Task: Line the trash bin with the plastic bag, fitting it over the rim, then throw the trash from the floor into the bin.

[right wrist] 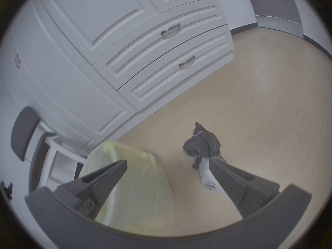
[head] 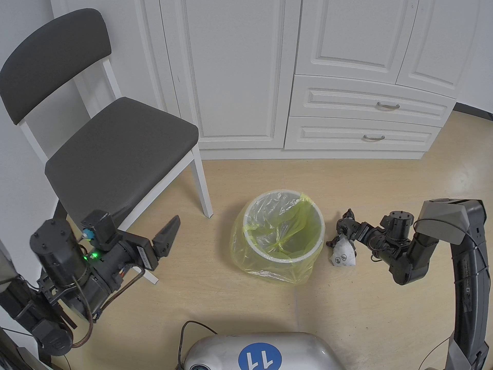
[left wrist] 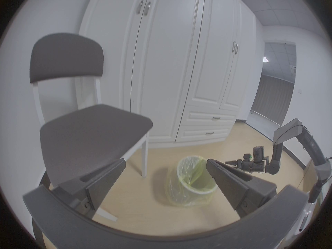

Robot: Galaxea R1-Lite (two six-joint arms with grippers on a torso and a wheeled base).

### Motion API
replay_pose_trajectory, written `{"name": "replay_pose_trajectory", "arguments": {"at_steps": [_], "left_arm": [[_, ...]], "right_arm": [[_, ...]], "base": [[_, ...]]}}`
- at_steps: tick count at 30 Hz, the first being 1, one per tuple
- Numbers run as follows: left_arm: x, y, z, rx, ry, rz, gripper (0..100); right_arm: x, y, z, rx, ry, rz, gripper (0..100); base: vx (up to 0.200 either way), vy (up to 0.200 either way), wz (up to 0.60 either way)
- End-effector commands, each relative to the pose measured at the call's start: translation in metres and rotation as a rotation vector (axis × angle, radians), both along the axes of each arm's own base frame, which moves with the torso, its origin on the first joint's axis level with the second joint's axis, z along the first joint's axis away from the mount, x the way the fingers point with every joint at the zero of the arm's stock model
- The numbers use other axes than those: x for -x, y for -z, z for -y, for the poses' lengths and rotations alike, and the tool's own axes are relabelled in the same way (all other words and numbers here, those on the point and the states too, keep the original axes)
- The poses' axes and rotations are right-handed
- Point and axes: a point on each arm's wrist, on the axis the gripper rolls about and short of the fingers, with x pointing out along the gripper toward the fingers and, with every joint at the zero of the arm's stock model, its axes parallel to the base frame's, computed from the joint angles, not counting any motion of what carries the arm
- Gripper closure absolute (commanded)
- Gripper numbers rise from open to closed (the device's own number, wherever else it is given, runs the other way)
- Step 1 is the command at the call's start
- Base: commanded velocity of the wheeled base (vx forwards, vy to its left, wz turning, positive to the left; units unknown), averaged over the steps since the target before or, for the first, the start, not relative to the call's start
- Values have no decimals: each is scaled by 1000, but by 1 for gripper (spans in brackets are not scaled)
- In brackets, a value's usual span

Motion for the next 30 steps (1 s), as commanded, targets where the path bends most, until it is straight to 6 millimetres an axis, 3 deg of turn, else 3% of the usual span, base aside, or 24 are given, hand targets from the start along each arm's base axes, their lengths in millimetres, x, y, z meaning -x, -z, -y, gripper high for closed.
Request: {"name": "replay_pose_trajectory", "arguments": {"at_steps": [1, 4, 9, 14, 18, 22, 26, 27, 29, 30], "left_arm": [[27, -34, -14, 39, -13, 147, 0], [38, -42, -19, 46, -14, 189, 0], [43, -41, -13, 49, -2, 185, 0], [39, -42, -17, 35, -98, 186, 0], [27, -40, -39, 7, -274, 158, 0], [22, -59, -57, 23, -375, 223, 0], [28, -71, -59, -9, -380, 243, 0], [32, -77, -59, -20, -378, 261, 0], [35, -82, -60, -23, -380, 279, 0], [40, -91, -62, -26, -388, 318, 0]], "right_arm": [[28, -46, 11, 80, -71, 32, 0], [66, -80, 23, 247, -204, 111, 0], [97, -113, 24, 326, -257, 211, 0], [120, -142, 25, 399, -256, 284, 0], [130, -155, 21, 432, -281, 287, 0], [109, -174, 9, 479, -361, 188, 0], [79, -207, 2, 470, -400, 5, 0], [68, -221, 1, 459, -412, -113, 0], [58, -228, 0, 451, -421, -198, 0], [37, -233, -1, 421, -438, -333, 0]], "base": [[0, 0, 0], [0, 0, 0], [0, 0, 0], [0, 0, 0], [0, 0, 0], [0, 0, 0], [0, 0, 0], [0, 0, 0], [0, 0, 0], [0, 0, 0]]}}
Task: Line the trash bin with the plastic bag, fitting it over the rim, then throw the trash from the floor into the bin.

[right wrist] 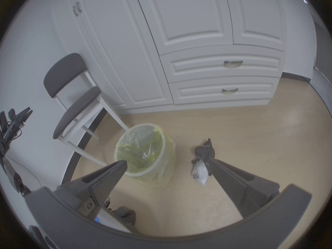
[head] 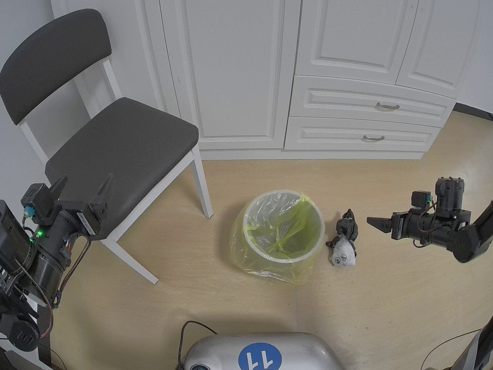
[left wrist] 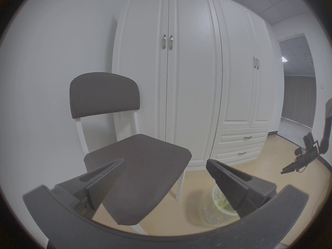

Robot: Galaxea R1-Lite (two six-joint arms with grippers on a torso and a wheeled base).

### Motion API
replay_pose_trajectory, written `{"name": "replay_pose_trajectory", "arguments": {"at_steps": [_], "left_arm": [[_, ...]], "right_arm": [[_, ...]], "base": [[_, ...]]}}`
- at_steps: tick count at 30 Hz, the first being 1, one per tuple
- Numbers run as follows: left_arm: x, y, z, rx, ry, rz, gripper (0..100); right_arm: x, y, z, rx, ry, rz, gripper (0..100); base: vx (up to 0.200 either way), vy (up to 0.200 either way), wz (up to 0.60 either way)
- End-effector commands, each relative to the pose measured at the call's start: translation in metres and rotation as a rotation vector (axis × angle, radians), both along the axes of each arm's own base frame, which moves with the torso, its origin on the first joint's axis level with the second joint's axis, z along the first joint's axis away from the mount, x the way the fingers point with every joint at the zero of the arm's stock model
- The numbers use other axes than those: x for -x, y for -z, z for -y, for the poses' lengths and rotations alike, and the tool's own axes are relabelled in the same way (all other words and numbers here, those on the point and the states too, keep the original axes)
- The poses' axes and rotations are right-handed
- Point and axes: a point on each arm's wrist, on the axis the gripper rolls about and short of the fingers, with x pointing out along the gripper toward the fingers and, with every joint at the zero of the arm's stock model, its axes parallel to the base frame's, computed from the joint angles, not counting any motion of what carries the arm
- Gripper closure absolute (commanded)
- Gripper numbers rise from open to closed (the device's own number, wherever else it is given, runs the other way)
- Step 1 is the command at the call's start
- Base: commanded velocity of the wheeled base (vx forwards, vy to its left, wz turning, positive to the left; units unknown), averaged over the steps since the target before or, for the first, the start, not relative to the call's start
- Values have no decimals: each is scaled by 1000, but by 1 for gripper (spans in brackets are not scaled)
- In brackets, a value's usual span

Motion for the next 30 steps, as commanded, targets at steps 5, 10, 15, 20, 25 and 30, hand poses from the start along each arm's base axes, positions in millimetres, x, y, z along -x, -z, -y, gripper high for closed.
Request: {"name": "replay_pose_trajectory", "arguments": {"at_steps": [5, 10, 15, 20, 25, 30], "left_arm": [[35, -61, -23, -52, -101, 234, 0], [51, -67, -28, -116, -120, 254, 0], [59, -71, -31, -146, -134, 272, 0], [61, -70, -32, -152, -137, 272, 0], [59, -69, -31, -156, -134, 262, 0], [60, -70, -31, -156, -132, 267, 0]], "right_arm": [[-123, -47, -11, 51, 16, -449, 0], [-158, 24, 4, 30, 55, -496, 0], [-192, 93, 24, 22, 104, -481, 0], [-216, 130, 32, -22, 152, -480, 0], [-215, 154, 33, -42, 171, -520, 0], [-218, 167, 31, -50, 173, -493, 0]], "base": [[0, 0, 0], [0, 0, 0], [0, 0, 0], [0, 0, 0], [0, 0, 0], [0, 0, 0]]}}
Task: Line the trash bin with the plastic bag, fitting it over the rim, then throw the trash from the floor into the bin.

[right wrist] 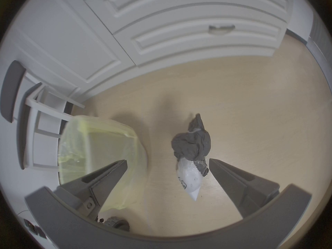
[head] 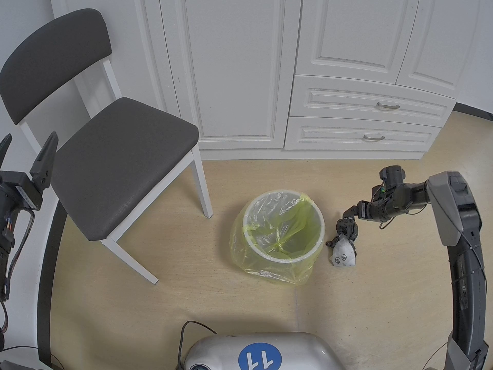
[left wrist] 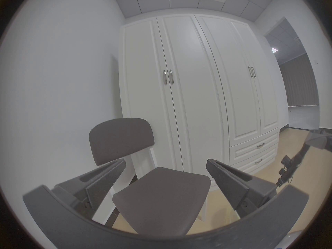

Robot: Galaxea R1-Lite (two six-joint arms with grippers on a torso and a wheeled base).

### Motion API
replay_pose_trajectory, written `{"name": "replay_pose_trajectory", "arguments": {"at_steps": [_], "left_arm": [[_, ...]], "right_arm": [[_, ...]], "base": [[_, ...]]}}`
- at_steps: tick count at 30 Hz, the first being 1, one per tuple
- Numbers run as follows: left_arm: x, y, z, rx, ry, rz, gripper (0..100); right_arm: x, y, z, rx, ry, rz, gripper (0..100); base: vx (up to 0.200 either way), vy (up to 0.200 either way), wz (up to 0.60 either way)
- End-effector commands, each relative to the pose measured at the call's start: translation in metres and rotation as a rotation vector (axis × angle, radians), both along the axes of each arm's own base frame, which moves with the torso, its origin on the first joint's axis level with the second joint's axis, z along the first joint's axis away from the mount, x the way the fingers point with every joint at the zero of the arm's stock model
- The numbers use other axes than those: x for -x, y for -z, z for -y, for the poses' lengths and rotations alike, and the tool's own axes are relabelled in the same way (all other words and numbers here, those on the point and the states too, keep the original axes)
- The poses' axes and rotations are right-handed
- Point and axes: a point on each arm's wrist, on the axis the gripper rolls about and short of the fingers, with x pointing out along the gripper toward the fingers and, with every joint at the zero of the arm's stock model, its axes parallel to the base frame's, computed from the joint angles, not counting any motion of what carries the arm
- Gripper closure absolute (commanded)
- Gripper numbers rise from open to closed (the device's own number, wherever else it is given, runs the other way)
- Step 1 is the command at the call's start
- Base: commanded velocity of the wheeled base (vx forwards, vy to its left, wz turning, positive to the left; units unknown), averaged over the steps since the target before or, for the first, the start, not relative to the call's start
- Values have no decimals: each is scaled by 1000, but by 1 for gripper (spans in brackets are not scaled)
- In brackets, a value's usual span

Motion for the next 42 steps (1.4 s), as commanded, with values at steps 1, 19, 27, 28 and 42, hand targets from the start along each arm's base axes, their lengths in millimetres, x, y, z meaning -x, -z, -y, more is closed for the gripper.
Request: {"name": "replay_pose_trajectory", "arguments": {"at_steps": [1, 19, 27, 28, 42], "left_arm": [[10, -7, -4, 3, -6, 43, 0], [19, -14, -7, -12, -4, 81, 0], [19, -11, -6, -16, -4, 71, 0], [19, -11, -6, -16, -4, 70, 0], [20, -11, -7, -38, -16, 74, 0]], "right_arm": [[-5, 72, 6, -14, 26, -87, 0], [-15, 111, -23, 42, 94, 42, 0], [-16, 130, -23, 87, 98, 97, 0], [-16, 134, -22, 98, 93, 110, 0], [-14, 149, -21, 155, 70, 130, 0]], "base": [[0, 0, 0], [0, 0, 0], [0, 0, 0], [0, 0, 0], [0, 0, 0]]}}
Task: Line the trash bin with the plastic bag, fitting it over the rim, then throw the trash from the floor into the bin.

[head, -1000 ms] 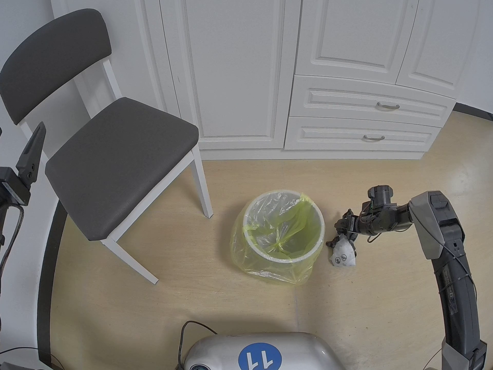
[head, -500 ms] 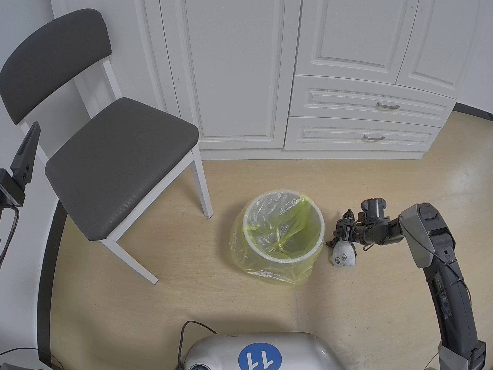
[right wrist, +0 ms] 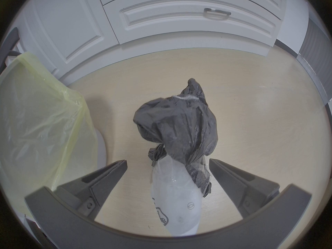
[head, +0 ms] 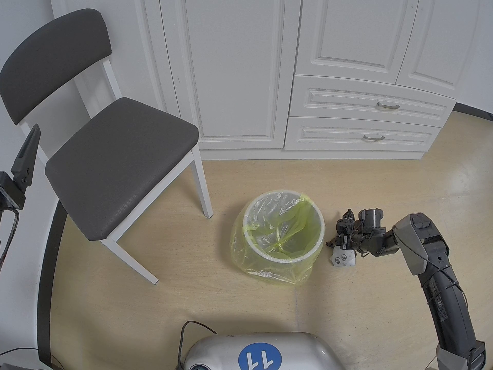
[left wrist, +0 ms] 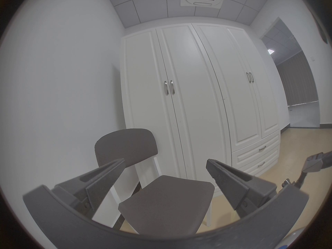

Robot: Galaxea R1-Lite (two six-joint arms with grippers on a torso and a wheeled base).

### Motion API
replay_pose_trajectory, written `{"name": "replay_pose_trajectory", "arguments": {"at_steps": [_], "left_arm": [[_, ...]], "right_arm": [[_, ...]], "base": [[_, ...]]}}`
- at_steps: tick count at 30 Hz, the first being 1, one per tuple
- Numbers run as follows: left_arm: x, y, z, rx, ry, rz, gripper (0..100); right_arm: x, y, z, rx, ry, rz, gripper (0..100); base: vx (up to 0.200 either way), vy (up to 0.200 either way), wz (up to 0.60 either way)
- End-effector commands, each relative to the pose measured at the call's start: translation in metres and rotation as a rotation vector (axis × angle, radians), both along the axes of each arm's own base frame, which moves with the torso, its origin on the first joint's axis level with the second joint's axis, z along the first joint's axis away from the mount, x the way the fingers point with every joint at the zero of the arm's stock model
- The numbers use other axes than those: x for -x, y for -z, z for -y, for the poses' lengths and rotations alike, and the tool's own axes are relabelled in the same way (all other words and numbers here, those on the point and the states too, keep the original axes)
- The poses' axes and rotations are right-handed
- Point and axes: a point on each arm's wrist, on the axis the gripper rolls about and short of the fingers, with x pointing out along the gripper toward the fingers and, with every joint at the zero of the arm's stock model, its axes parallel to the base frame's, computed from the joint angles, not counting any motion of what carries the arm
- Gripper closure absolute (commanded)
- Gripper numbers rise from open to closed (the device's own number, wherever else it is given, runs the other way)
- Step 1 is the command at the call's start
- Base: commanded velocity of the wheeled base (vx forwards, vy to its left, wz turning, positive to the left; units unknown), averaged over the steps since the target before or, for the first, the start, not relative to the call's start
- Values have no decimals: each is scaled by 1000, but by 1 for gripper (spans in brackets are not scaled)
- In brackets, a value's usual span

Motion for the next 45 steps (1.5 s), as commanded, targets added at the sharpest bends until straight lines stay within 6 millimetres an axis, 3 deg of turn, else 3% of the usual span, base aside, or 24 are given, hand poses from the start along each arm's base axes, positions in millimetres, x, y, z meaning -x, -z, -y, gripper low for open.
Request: {"name": "replay_pose_trajectory", "arguments": {"at_steps": [1, 8, 9, 20, 28, 37, 39, 41, 45], "left_arm": [[2, -1, -1, -4, -4, 6, 0], [2, 0, -1, -5, -4, 3, 0], [1, 0, 0, -6, -3, 2, 0], [1, 0, -1, -6, -6, 0, 0], [1, 0, -1, -6, -7, 0, 0], [2, 0, -1, -6, -11, 4, 0], [3, -1, -2, -5, -11, 9, 0], [4, -2, -2, -3, -9, 15, 0], [4, -2, -2, -2, -11, 16, 0]], "right_arm": [[2, 5, 0, 0, -2, -14, 0], [3, 6, 0, 9, -8, -39, 0], [3, 6, 0, 19, -16, -42, 100], [3, 6, 0, 39, -33, -43, 100], [15, 12, 5, 365, -90, -221, 100], [10, 5, 4, 478, -171, -156, 100], [-1, -11, 3, 493, -138, -1, 100], [-1, -15, 4, 505, -132, 46, 100], [10, -55, 13, 639, -178, 183, 100]], "base": [[0, 0, 0], [0, 0, 0], [0, 0, 0], [0, 0, 0], [0, 0, 0], [0, 0, 0], [0, 0, 0], [0, 0, 0], [0, 0, 0]]}}
